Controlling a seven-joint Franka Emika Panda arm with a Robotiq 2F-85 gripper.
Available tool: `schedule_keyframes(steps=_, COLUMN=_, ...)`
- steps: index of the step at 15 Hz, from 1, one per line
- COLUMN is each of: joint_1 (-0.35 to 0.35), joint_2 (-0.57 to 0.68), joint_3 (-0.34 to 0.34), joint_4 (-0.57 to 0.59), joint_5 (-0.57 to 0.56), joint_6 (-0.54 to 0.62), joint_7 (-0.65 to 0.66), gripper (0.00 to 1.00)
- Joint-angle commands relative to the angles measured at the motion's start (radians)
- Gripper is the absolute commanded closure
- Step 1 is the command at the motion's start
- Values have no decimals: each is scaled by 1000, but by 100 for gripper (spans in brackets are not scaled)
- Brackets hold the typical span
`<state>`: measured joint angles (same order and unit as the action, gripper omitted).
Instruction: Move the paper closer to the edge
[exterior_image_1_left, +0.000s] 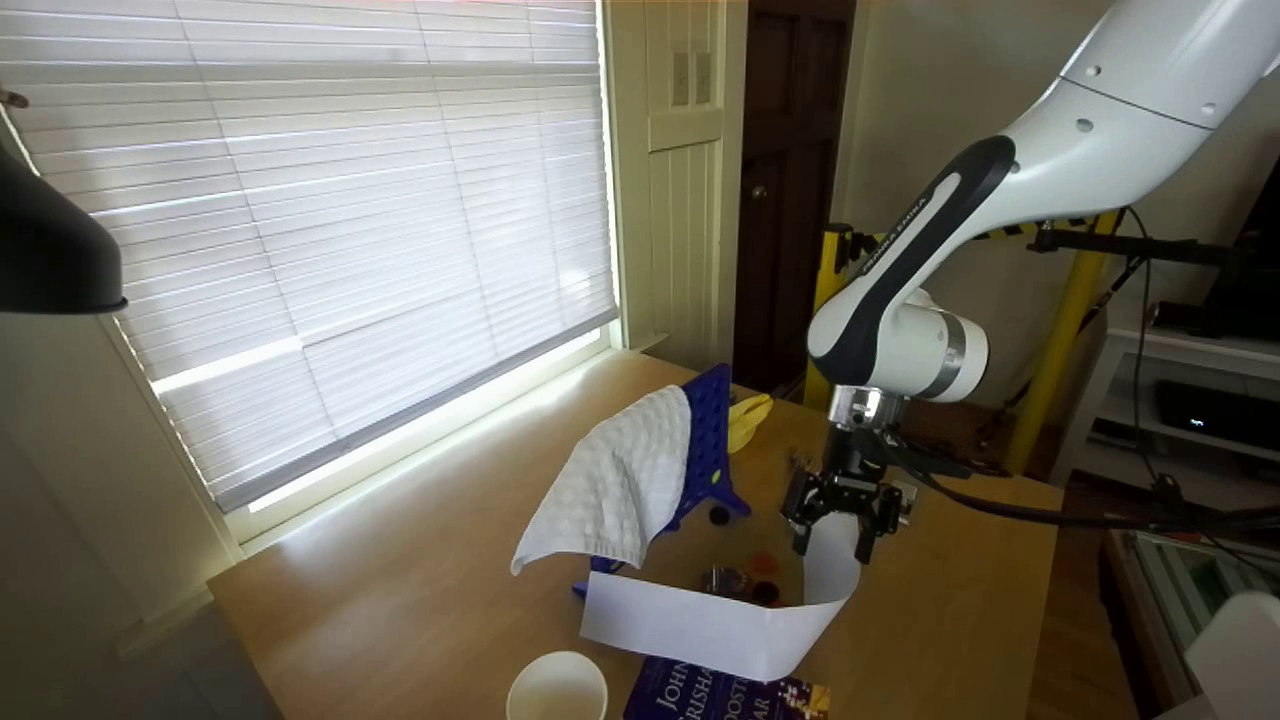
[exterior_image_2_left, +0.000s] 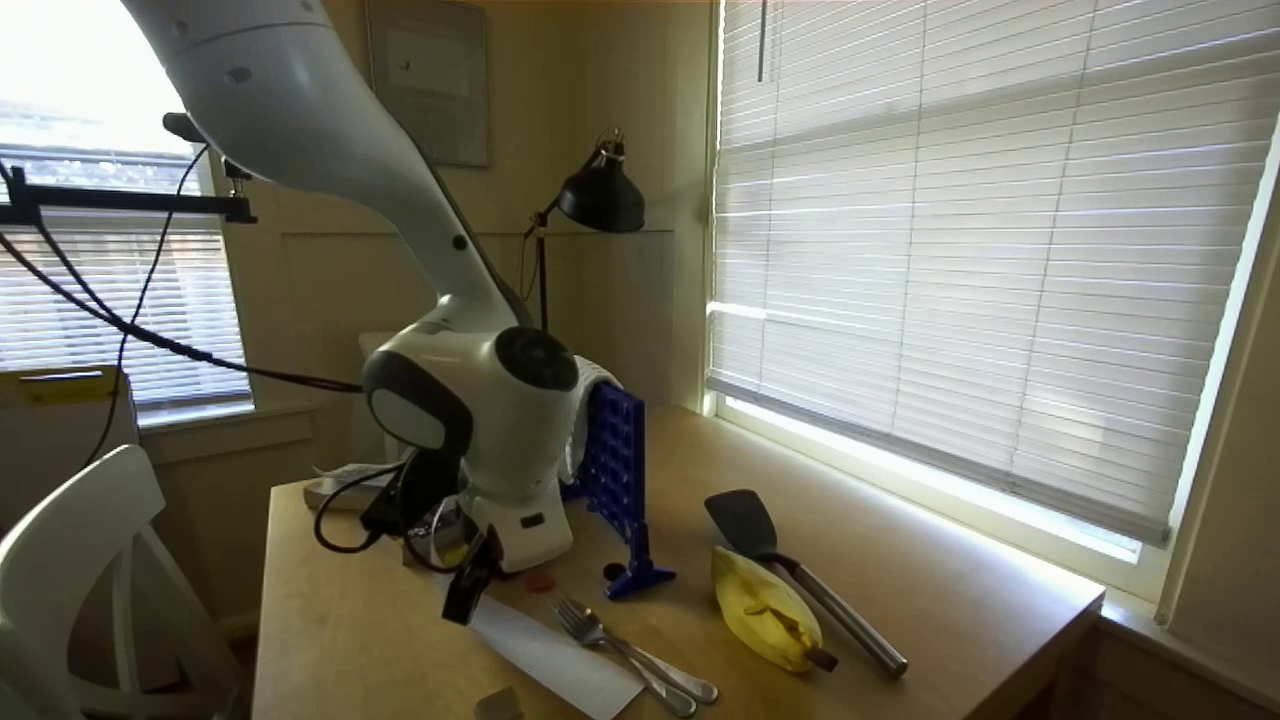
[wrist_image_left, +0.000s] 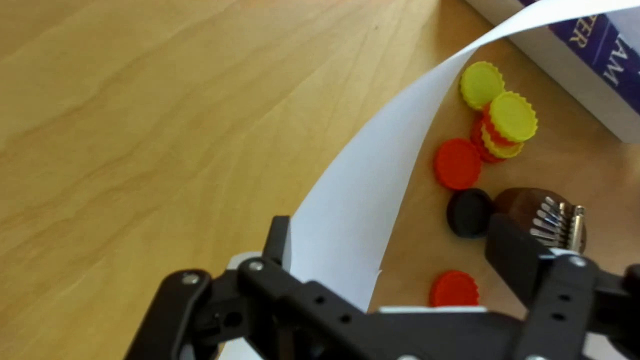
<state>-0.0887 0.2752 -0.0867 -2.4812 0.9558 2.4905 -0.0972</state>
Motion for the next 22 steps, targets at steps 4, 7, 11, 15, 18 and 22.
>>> schedule_keyframes(steps=4, joint_1=-12, joint_2=47, joint_3=29, joint_4=34, joint_5=80, joint_6=30, joint_7=-60, gripper=0)
schedule_keyframes(steps=7, joint_1=8, joint_2=-24, joint_3=-5, joint_4=-14, joint_5=-20, joint_6=23, joint_7=61, gripper=0)
schedule_keyframes(steps=11, joint_1=-2, joint_2=-110, joint_3=-45, joint_4=-52, joint_5=-147, joint_6=31, joint_7=158, gripper=0)
schedule_keyframes(steps=15, joint_1=-7, joint_2=-122, joint_3=-57, joint_4=-80, joint_5=-242, joint_6=-3, joint_7=267, gripper=0)
schedule_keyframes(steps=18, joint_1=-13, joint_2=-107, joint_3=-41, joint_4=-91, joint_5=-233, joint_6=-22, joint_7=261, gripper=0)
schedule_keyframes(steps=22, joint_1=-27, joint_2=-103, joint_3=1, joint_4=-86, joint_5=-85, joint_6=8, joint_7=91, gripper=0)
